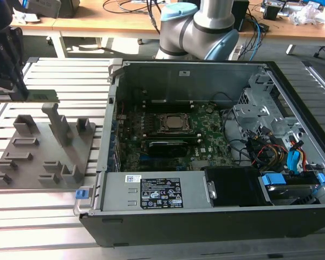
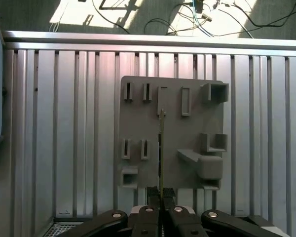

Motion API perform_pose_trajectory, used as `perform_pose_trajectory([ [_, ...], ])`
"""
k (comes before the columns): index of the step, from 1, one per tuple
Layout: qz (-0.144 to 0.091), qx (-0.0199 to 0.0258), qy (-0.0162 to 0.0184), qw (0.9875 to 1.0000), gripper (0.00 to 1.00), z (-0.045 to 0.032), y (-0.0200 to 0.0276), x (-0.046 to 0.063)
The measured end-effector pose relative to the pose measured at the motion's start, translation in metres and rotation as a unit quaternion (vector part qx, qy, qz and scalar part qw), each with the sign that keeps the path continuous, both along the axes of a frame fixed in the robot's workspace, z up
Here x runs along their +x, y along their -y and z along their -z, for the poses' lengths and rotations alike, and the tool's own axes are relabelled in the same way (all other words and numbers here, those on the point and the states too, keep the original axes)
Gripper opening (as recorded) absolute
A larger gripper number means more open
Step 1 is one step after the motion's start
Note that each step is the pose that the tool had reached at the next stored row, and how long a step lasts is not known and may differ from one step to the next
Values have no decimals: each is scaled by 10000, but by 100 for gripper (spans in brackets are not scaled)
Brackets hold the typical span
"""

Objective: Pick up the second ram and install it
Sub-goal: 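Pick up the second ram and move it above second insertion slot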

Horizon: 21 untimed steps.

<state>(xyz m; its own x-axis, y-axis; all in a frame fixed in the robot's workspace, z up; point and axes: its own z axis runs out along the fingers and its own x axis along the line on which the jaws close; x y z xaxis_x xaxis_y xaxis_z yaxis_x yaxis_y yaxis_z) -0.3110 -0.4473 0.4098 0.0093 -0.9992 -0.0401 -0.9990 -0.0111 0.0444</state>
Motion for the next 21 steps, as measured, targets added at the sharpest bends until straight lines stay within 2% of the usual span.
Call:
perform_pose_trajectory([
  [10,0,-23,0,10000,14,1,0,412],
  [16,0,-31,0,10000,14,0,0,604],
  [19,-1,-43,0,10000,14,0,-1,814],
  [21,0,-47,0,10000,14,0,-2,912],
])
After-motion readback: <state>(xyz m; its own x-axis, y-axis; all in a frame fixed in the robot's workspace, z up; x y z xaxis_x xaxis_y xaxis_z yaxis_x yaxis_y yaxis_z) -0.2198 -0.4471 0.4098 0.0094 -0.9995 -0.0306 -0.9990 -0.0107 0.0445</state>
